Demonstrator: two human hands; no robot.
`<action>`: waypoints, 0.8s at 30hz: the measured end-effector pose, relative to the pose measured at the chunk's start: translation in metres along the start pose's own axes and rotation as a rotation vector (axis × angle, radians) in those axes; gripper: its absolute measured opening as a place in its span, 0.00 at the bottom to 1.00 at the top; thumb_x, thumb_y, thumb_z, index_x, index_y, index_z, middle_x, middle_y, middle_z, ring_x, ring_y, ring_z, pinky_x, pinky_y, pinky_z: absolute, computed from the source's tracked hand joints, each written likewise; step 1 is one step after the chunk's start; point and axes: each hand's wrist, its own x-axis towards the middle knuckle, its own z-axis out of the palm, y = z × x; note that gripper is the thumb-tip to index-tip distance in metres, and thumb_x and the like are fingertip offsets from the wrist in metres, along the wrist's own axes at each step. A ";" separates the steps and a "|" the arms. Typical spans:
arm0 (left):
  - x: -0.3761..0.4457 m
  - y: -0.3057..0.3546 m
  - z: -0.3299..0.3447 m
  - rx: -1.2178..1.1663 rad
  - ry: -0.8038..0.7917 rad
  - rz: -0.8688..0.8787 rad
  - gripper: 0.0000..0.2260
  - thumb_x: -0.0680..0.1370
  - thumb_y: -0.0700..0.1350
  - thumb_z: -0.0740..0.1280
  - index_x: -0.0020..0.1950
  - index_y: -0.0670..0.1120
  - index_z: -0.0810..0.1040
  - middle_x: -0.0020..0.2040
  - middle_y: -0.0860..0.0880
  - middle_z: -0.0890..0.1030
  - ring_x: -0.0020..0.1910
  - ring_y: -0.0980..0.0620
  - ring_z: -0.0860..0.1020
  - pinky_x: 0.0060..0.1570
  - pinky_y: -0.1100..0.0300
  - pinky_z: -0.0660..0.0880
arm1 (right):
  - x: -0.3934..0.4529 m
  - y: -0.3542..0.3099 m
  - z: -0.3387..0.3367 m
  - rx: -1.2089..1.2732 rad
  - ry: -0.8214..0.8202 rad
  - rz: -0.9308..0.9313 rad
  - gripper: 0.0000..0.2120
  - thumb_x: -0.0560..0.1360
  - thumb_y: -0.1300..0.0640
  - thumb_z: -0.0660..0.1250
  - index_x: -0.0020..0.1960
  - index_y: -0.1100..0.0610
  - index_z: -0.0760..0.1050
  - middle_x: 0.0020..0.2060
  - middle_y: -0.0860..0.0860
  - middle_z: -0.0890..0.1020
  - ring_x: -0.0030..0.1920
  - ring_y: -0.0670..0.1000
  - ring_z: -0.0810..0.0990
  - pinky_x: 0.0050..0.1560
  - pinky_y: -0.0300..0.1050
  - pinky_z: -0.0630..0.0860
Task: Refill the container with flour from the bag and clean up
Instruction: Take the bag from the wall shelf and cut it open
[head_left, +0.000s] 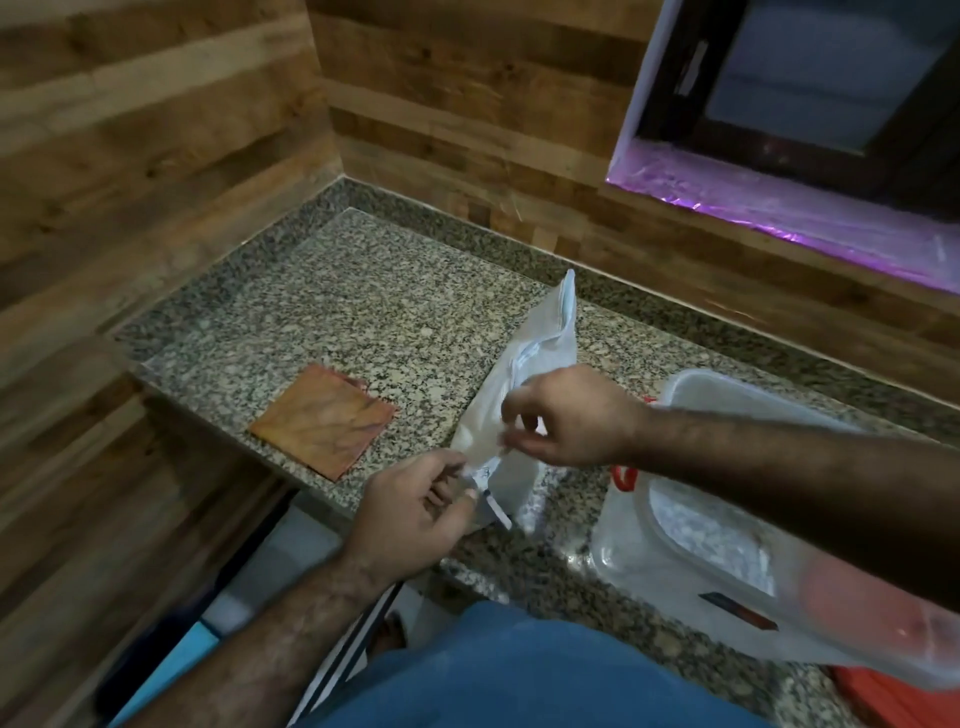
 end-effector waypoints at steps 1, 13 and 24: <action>0.000 -0.001 -0.001 -0.005 0.025 -0.003 0.18 0.74 0.52 0.67 0.59 0.47 0.87 0.45 0.57 0.85 0.41 0.64 0.81 0.44 0.70 0.78 | -0.005 -0.011 0.000 0.041 -0.034 -0.033 0.19 0.80 0.35 0.66 0.54 0.50 0.83 0.43 0.45 0.85 0.38 0.43 0.78 0.33 0.35 0.64; -0.002 0.004 0.009 0.056 0.026 0.043 0.14 0.69 0.48 0.82 0.52 0.50 0.85 0.43 0.57 0.80 0.39 0.58 0.77 0.37 0.65 0.71 | -0.010 -0.056 0.009 0.158 -0.014 -0.007 0.07 0.77 0.55 0.69 0.45 0.54 0.85 0.32 0.48 0.82 0.29 0.46 0.75 0.31 0.40 0.67; 0.010 0.016 0.024 0.258 0.194 0.151 0.14 0.74 0.44 0.79 0.34 0.44 0.77 0.32 0.49 0.77 0.32 0.47 0.75 0.31 0.54 0.68 | 0.001 -0.041 -0.027 0.045 -0.077 0.112 0.10 0.79 0.63 0.72 0.57 0.56 0.88 0.49 0.50 0.89 0.49 0.50 0.87 0.50 0.44 0.82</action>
